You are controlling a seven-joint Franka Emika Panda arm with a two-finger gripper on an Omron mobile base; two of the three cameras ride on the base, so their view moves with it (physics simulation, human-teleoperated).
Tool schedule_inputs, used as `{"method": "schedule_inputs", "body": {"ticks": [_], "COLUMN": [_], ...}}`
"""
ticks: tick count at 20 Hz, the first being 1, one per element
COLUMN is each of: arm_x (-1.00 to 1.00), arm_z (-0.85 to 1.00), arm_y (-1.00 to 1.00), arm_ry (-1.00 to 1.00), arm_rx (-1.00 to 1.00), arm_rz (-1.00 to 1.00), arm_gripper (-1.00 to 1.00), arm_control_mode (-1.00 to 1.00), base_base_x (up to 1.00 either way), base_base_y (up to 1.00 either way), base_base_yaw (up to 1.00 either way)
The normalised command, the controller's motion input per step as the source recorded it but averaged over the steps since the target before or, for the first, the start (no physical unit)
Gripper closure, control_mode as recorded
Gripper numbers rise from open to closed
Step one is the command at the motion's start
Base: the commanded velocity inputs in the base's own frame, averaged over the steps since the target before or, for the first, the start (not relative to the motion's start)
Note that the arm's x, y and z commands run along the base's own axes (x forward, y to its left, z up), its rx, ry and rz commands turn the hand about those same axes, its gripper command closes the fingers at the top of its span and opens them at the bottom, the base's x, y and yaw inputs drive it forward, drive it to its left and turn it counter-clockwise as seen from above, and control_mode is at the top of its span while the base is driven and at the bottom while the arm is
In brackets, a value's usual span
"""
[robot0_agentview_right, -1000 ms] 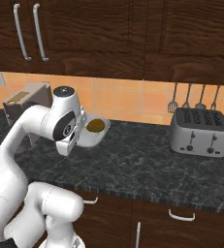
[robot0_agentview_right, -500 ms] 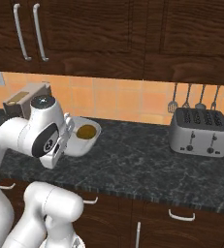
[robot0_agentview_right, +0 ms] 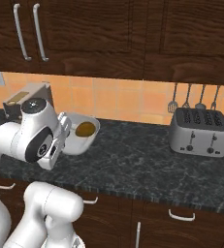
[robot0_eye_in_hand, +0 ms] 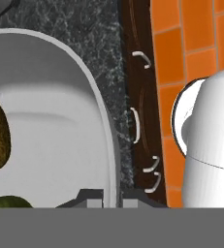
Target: Take the meat container that has the steak and place it on the second highest rack of the freezer. Then take the vegetable container that has the avocado and lime and place it on the highest rack of the freezer.
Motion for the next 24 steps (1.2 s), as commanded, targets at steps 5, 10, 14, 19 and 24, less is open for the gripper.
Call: {"method": "schedule_inputs", "body": {"ticks": [5, 10, 14, 19, 24], "arm_x": [-0.03, -0.03, 0.00, 0.00, 0.00], "arm_z": [0.02, 0.00, 0.00, 0.00, 0.00], "arm_y": [0.00, 0.00, 0.00, 0.00, 0.00], "arm_ry": [0.08, 0.02, 0.00, 0.00, 0.00], "arm_rx": [-0.04, 0.00, 0.00, 0.00, 0.00], "arm_rz": [0.01, 0.02, 0.00, 0.00, 0.00], "arm_gripper": [1.00, 1.00, 1.00, 1.00, 1.00], "arm_control_mode": [-1.00, 1.00, 1.00, 1.00, 1.00], "base_base_x": [0.00, -0.51, -0.57, -0.02, -0.02], "base_base_y": [0.00, -0.22, -0.36, -0.01, 0.00], "base_base_yaw": [0.00, -0.09, -0.75, -0.99, -1.00]}}
